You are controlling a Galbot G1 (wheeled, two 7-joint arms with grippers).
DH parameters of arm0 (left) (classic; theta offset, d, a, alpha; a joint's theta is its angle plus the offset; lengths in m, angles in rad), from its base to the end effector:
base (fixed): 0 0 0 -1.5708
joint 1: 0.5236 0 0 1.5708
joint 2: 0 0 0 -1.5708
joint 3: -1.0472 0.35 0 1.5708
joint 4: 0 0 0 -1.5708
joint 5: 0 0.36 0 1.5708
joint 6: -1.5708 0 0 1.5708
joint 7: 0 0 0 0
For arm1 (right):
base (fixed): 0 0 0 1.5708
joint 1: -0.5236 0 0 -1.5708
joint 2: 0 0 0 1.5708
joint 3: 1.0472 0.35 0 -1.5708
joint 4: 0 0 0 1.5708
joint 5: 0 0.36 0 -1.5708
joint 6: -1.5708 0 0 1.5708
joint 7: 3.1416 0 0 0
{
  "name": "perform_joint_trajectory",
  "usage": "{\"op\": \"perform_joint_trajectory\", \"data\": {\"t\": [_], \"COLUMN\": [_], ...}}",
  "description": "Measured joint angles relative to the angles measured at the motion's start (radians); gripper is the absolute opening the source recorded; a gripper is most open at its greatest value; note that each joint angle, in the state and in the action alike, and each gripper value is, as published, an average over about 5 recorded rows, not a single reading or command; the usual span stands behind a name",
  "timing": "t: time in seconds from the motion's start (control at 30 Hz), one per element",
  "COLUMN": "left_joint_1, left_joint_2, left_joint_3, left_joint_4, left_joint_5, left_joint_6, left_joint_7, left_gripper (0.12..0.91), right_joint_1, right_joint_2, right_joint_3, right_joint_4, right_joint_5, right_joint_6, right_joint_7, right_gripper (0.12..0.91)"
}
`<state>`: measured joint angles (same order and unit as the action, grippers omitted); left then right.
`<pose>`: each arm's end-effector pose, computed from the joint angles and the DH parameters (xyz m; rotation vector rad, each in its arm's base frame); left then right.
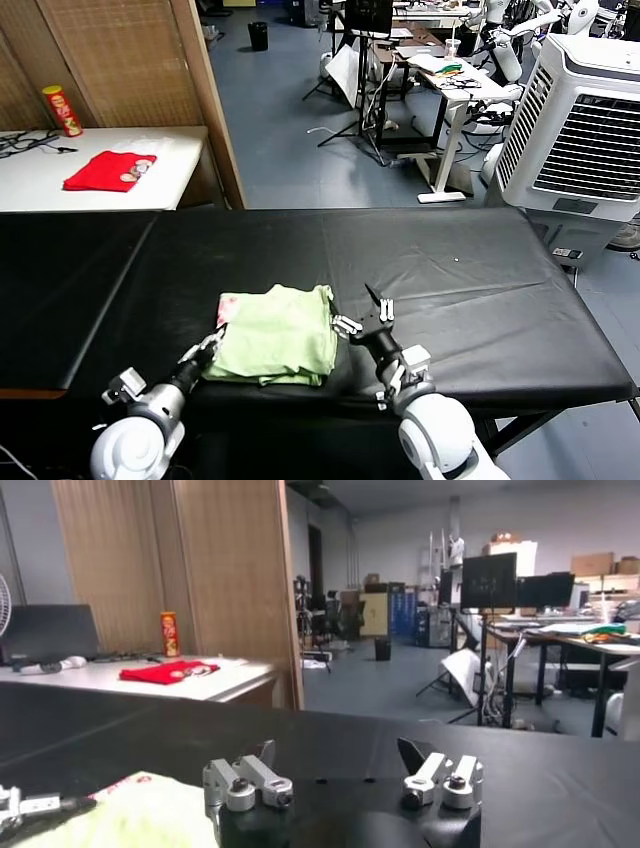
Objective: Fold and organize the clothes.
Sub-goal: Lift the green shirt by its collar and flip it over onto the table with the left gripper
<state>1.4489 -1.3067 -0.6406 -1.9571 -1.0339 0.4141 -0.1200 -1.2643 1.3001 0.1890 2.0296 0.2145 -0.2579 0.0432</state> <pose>0.2279 0.0935 -0.3106 -0.0487 -2.5412 0.9587 0.2521 0.0512 -0.2727 0.5787 -2.9808 -0.0165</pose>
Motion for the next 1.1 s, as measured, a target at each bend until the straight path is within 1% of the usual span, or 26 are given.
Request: {"op": "perform_joint_trajectory", "data": {"t": [0.07,0.1,0.23,0.4,0.5,0.6,0.77,0.9,1.0,1.1], "left_joint_1": [-0.001,-0.002,-0.008,-0.023,-0.02,-0.009,0.016,0.042,0.063,0.078], "left_joint_2": [0.002,0.003,0.016,0.068,0.126,0.199,0.344,0.447,0.489,0.495], "left_joint_3": [0.0,0.0,0.0,-0.017,-0.039,-0.072,-0.163,-0.247,-0.29,-0.294], "left_joint_4": [-0.002,-0.004,-0.019,-0.019,-0.009,0.001,0.012,-0.006,-0.037,-0.083], "left_joint_5": [0.017,0.031,0.124,0.34,0.465,0.562,0.666,0.74,0.789,0.803], "left_joint_6": [-0.002,-0.005,-0.021,-0.04,-0.046,-0.048,-0.046,-0.049,-0.047,-0.033], "left_joint_7": [0.0,0.001,0.012,0.031,0.038,0.047,0.05,0.049,0.045,0.035], "left_gripper": [0.172,0.146,0.144,0.142,0.142,0.142,0.142,0.142,0.142,0.142], "right_joint_1": [-0.003,-0.005,-0.019,-0.047,-0.061,-0.068,-0.071,-0.07,-0.071,-0.077], "right_joint_2": [0.003,0.004,0.013,0.031,0.036,0.038,0.039,0.042,0.044,0.045], "right_joint_3": [0.003,0.005,0.02,0.053,0.072,0.089,0.102,0.101,0.099,0.097], "right_joint_4": [0.002,0.003,0.005,0.006,0.008,0.008,0.005,0.002,0.001,-0.001], "right_joint_5": [-0.007,-0.013,-0.053,-0.094,-0.101,-0.101,-0.101,-0.101,-0.101,-0.102], "right_joint_6": [0.001,0.002,0.0,-0.011,-0.014,-0.015,-0.016,-0.017,-0.017,-0.017], "right_joint_7": [0.0,0.0,0.004,0.008,0.008,0.009,0.01,0.01,0.009,0.008], "right_gripper": [0.798,0.798,0.798,0.798,0.798,0.798,0.798,0.798,0.798,0.798]}}
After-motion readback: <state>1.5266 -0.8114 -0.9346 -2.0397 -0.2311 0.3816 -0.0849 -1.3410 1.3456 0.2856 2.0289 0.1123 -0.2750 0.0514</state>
